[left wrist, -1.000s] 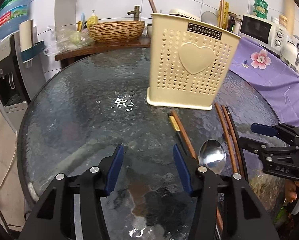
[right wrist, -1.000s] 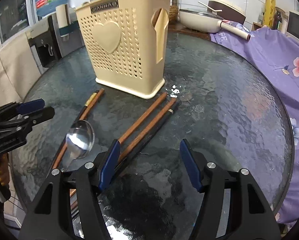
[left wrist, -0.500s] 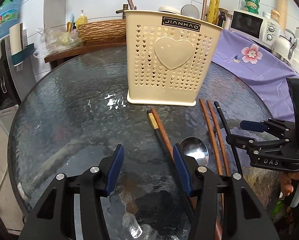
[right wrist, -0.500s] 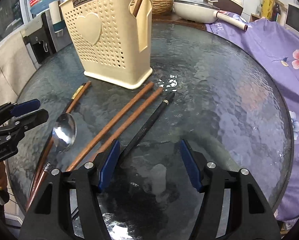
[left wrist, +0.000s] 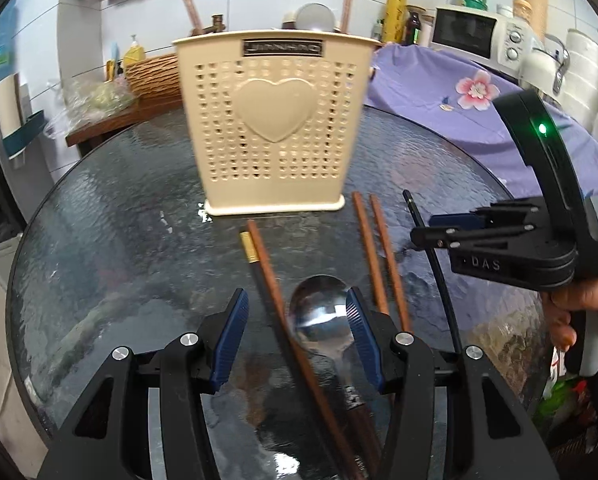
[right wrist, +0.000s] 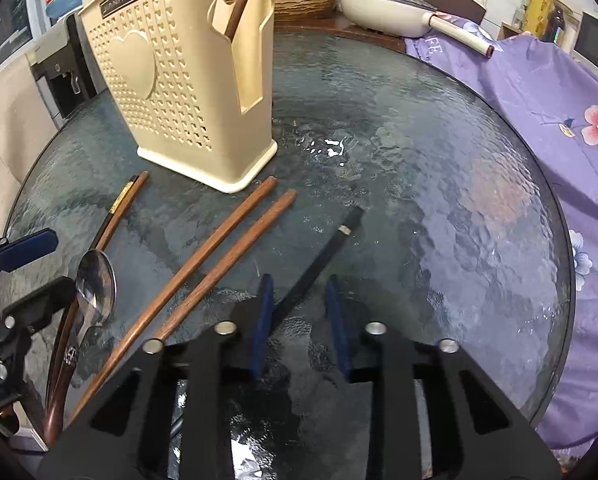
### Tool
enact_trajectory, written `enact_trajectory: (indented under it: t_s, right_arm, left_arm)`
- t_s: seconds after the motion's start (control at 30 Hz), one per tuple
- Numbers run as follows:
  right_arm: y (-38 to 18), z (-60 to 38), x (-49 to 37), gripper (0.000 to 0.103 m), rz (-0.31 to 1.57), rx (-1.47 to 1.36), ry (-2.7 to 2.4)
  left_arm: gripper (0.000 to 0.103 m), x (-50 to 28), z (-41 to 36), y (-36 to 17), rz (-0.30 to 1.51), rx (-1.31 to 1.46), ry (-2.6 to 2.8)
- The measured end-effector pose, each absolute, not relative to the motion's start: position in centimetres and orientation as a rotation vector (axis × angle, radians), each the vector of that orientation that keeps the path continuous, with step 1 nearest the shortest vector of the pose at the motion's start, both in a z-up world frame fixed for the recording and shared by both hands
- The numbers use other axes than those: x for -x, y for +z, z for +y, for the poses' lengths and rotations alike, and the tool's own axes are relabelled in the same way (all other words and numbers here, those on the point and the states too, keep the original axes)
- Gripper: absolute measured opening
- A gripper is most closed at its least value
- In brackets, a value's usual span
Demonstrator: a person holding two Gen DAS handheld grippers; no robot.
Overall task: Organize utensils
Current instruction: 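Move both open tools down toward the utensils lying beside the holder, then grasp the gold-tipped chopstick with the left tool while the right tool grasps the black chopstick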
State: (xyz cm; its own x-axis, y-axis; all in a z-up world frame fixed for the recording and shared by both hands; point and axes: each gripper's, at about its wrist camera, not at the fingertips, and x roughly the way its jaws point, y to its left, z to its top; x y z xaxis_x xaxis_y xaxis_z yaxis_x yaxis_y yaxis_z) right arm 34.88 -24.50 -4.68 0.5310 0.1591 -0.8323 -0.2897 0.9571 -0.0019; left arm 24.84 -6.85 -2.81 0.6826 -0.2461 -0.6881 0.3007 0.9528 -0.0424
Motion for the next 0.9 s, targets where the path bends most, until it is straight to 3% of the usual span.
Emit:
enact_trajectory:
  t_s: [0.27, 0.43, 0.53, 0.9]
  right_arm:
    - [-4.7, -25.5, -35.3, 0.01, 0.988, 0.135, 0.282]
    - [-4.8, -25.8, -35.6, 0.01, 0.988, 0.135, 0.287]
    - [-4.8, -25.8, -35.4, 0.01, 0.981, 0.14, 0.284]
    - [-4.9, -25.5, -35.3, 0.01, 0.975, 0.149, 0.28]
  left_arm:
    - [0.05, -25.5, -8.1, -3.3, 0.767, -0.12, -0.308]
    - [0.05, -27.4, -4.8, -2.3, 0.775, -0.015, -0.245]
    - [0.044, -29.1, -3.5, -2.7, 0.806, -0.013, -0.197]
    - [0.039, -30.3, -4.6, -3.8, 0.866, -0.024, -0.26]
